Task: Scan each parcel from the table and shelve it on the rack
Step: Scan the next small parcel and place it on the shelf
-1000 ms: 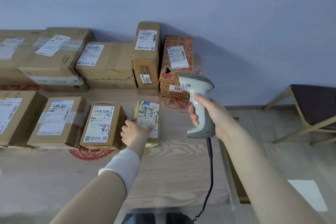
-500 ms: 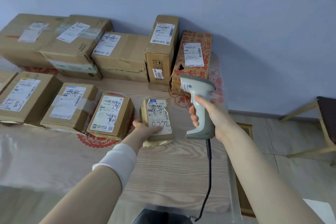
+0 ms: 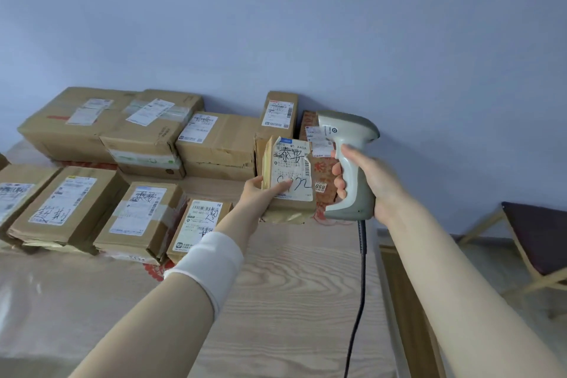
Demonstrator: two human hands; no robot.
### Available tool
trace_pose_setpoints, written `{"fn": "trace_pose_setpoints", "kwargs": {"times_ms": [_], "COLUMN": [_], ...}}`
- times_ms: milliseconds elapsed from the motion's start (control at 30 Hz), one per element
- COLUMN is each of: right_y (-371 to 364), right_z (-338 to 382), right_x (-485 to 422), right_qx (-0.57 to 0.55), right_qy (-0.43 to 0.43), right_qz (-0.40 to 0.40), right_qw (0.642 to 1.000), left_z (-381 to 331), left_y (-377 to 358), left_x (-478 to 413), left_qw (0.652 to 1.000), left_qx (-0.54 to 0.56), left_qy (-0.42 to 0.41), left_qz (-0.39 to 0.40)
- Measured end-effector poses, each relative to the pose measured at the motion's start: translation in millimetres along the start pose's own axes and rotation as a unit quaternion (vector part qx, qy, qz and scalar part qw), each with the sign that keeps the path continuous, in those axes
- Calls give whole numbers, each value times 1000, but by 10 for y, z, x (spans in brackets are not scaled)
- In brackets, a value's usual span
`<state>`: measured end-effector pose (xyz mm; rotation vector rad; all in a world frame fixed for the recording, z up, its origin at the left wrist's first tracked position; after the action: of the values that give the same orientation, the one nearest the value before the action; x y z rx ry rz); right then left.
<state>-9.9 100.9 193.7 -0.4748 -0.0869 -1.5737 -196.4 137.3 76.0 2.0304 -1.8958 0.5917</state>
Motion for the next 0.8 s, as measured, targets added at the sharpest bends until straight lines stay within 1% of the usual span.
{"fn": "trace_pose_setpoints", "kwargs": {"times_ms": [67,167,333,400,467,600,800], "right_y": [-75,-171,-262,-283,-294,-272,-262], "right_z": [185,413,658,710,745,785,811], "right_x": [69,168,322,383,433,474,504], "right_qx": [25,45,89,104,120,130,128], "right_qy": [33,71,125,141,152,152,144], "right_qz": [0,-13,-36,-47,-57,-73,-65], "right_qw": [999,996,988,983,979,977,979], "left_z": [-299,-698,-1062,-1112,-1136,-1158,-1136], "left_y": [-91,-158,-262,-277,-269,-243,-226], "left_x": [51,128,241,261,282,261,232], "left_qw": [999,994,983,981,981,982,981], "left_qx": [3,24,43,53,49,35,21], "left_qy": [-41,-102,-158,-162,-167,-172,-180], "left_qz": [26,40,81,89,81,68,68]}}
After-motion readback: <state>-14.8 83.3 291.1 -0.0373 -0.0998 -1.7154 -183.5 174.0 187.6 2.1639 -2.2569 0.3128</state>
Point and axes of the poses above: each hand's wrist, its own x-axis away from the middle knuckle, its own y-axis out of the back of the hand, z = x × y, the point moved 7 cm from there along -x, towards the middle knuckle
